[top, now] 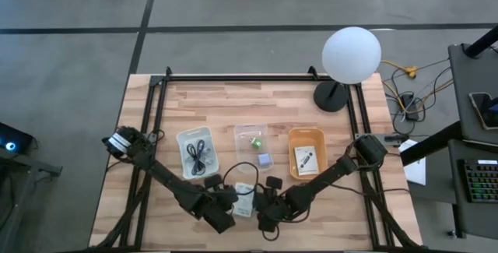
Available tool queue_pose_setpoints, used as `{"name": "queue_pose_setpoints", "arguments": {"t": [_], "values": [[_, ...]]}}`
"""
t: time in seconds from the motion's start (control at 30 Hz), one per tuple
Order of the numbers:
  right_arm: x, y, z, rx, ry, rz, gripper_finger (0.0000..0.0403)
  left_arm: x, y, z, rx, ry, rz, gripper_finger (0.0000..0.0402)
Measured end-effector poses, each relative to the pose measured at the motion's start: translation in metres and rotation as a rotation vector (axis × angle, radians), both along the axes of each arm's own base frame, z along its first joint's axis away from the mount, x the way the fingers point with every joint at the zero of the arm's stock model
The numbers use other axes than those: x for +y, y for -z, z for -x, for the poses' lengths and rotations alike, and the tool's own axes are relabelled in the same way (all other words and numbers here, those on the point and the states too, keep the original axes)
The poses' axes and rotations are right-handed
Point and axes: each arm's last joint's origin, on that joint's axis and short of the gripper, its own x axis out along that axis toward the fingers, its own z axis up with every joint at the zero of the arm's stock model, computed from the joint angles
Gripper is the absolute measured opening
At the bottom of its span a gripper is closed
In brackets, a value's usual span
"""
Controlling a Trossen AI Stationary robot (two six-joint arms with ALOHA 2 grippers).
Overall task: Pick and place items into bin
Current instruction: Put the white card reader box into the yellow bin
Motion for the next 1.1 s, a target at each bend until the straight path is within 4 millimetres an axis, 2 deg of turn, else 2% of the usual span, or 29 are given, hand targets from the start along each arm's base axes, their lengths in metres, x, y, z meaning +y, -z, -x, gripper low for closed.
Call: {"name": "queue_pose_setpoints", "arguments": {"t": [0.27,0.6,0.8,0.9,1.1], "values": [[0.008,-0.001,0.003,-0.014,0.030,-0.058,0.0153,0.006,0.016,-0.009,0.013,0.013,-0.028,0.0000],[0.018,-0.005,0.000,-0.072,0.001,-0.125,0.0155,0.012,0.030,-0.001,0.032,-0.057,-0.010,0.0000],[0.015,-0.005,-0.001,-0.100,0.011,-0.070,0.0156,0.011,0.032,0.002,0.043,-0.056,-0.011,0.0000],[0.015,-0.006,-0.002,-0.113,-0.077,0.045,0.0165,0.011,0.036,0.007,0.051,-0.074,-0.007,0.0000],[0.015,-0.002,-0.001,-0.066,-0.405,0.290,0.0190,0.009,0.047,0.019,0.074,-0.110,0.002,0.0000]]}}
